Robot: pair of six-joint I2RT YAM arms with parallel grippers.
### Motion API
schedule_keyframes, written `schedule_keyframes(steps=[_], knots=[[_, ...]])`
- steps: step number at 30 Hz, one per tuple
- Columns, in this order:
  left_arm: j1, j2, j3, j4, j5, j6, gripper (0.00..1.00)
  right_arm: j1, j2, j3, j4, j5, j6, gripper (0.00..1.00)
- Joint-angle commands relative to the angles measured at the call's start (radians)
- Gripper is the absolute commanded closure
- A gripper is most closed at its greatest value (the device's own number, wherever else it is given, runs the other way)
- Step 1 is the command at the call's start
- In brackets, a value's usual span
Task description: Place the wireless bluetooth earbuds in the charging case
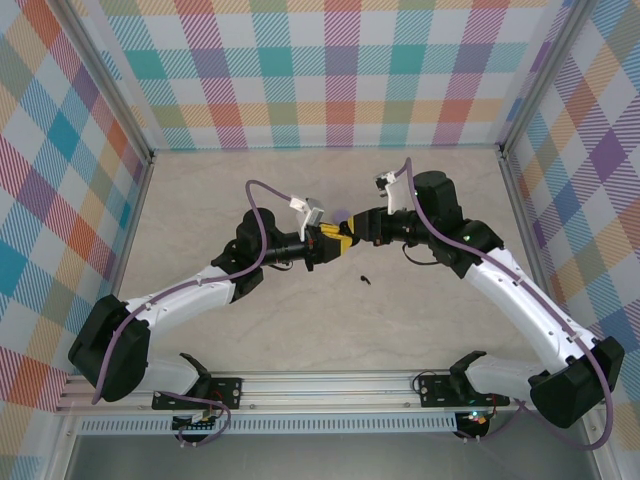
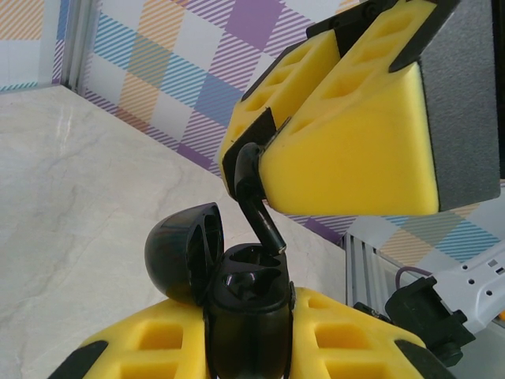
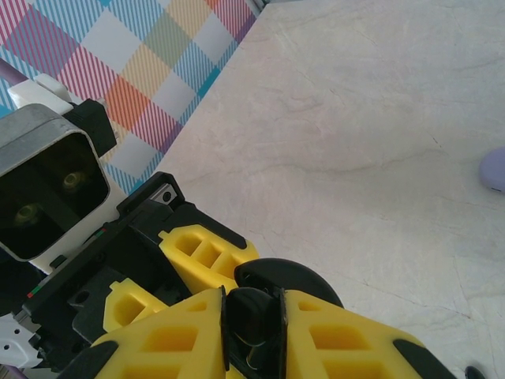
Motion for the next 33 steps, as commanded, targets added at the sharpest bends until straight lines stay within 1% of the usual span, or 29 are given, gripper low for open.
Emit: schedule_keyframes(steps=[1, 33], knots=[[-0.016, -0.023, 0.025, 0.056, -0.004, -0.008, 0.92, 0.008, 0.004, 0.025, 0.007, -0.013, -0.016, 0.78], [-0.015, -0.031, 0.025, 0.063, -0.028, -0.021, 0.93, 0.022, 0.030, 0.029, -0.024, -0.017, -0.039, 0.78]])
